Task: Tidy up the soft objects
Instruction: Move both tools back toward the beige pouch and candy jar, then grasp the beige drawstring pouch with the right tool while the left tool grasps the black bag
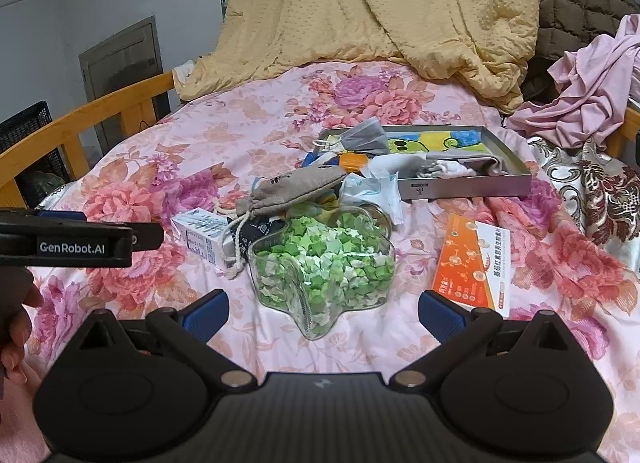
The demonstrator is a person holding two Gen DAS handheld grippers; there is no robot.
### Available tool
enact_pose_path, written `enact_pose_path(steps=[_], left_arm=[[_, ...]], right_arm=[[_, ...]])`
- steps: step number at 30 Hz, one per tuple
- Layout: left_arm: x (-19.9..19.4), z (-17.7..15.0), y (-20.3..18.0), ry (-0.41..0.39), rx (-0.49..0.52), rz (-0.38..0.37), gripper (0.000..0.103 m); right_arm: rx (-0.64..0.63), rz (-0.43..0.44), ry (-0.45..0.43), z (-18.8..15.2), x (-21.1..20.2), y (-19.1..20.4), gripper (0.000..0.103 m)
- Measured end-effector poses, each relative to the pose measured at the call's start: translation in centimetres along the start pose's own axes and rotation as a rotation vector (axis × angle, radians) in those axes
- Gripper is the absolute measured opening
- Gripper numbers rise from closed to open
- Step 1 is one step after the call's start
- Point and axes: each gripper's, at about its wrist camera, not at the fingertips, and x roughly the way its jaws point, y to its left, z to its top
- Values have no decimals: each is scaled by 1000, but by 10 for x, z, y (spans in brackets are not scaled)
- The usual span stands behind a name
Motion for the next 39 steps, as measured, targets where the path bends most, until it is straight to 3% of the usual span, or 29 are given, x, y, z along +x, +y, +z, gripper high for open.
enact_pose_path(steps=[21,27,39], left_arm=[[44,16,15,33,-70,-14,102],[61,22,12,37,-33,-19,102],[93,27,1,48,113,-131,102]], right_arm=[[-203,18,-14,38,55,-6,103],[-196,19,-17,44,74,-14,103],[-100,49,-57,67,106,-39,103]])
